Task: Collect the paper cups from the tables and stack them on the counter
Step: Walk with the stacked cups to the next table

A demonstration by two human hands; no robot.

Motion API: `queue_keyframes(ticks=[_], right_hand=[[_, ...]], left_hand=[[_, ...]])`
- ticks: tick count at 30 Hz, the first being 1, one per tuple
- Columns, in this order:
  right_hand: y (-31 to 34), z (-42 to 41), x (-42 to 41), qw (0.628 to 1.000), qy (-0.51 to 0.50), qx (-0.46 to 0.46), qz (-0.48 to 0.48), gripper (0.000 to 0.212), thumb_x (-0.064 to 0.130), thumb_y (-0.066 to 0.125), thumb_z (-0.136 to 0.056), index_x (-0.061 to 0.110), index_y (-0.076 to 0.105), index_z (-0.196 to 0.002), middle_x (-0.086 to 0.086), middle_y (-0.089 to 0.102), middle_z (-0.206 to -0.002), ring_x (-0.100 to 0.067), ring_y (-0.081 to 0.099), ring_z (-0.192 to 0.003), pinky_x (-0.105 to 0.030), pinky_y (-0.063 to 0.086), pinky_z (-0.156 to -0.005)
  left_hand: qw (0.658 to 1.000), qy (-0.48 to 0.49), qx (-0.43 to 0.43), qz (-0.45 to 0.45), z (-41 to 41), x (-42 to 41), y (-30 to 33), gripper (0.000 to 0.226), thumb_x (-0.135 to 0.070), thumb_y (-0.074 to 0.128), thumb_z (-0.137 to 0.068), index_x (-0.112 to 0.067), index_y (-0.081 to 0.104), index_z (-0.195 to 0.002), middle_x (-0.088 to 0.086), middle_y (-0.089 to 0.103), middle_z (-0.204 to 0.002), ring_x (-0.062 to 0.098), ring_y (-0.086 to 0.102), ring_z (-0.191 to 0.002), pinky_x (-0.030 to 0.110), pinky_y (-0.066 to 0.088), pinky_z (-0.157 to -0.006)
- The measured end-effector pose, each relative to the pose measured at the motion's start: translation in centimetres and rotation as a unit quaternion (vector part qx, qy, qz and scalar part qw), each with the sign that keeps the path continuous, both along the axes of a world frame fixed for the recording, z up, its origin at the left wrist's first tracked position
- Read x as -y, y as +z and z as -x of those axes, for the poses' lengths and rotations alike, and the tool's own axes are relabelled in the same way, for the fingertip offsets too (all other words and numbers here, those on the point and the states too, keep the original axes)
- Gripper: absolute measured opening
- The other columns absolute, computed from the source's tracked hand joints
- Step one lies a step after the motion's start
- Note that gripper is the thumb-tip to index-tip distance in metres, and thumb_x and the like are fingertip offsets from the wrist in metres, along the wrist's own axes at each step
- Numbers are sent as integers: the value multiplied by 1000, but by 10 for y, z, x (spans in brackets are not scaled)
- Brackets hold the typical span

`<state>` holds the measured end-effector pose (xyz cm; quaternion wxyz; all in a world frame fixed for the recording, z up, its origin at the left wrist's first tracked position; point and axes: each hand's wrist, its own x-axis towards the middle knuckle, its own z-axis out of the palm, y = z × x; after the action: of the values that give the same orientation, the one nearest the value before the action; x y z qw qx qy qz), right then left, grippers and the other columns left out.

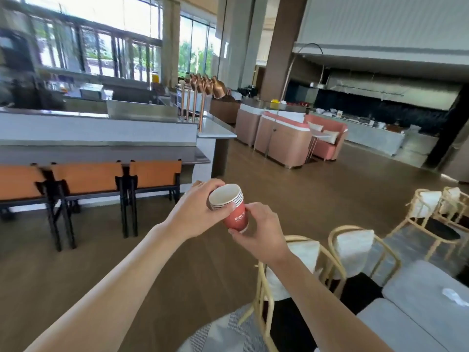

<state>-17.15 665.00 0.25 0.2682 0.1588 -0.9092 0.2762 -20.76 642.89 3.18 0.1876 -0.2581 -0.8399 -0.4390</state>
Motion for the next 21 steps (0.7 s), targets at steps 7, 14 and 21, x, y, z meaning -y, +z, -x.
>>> queue_keyframes(ticks=[7, 14, 21], right_hand=[[-17, 21, 66, 997, 79, 5, -20, 57, 64, 74, -77, 31, 64, -122, 16, 65, -120, -5, 56, -113, -36, 49, -103], [-31, 49, 72, 994, 107, 21, -9, 59, 68, 75, -75, 36, 64, -124, 22, 62, -121, 1, 52, -116, -30, 49, -104], [-35, 93, 12, 994, 96, 33, 47, 70, 73, 71, -75, 33, 63, -132, 17, 60, -127, -5, 51, -124, -36, 50, -108]], left_hand=[[996, 87, 20, -15, -16, 67, -17, 55, -67, 64, -82, -42, 62, -131, -32, 64, -116, -6, 49, -118, 17, 43, -88], [992, 122, 31, -8, -3, 70, -24, 51, -65, 67, -85, -39, 63, -130, -28, 67, -116, 0, 55, -114, 22, 48, -90], [993, 106, 38, 28, 47, 2, -8, 51, -64, 66, -94, -39, 59, -138, -26, 61, -130, 2, 51, -124, 10, 42, -89]])
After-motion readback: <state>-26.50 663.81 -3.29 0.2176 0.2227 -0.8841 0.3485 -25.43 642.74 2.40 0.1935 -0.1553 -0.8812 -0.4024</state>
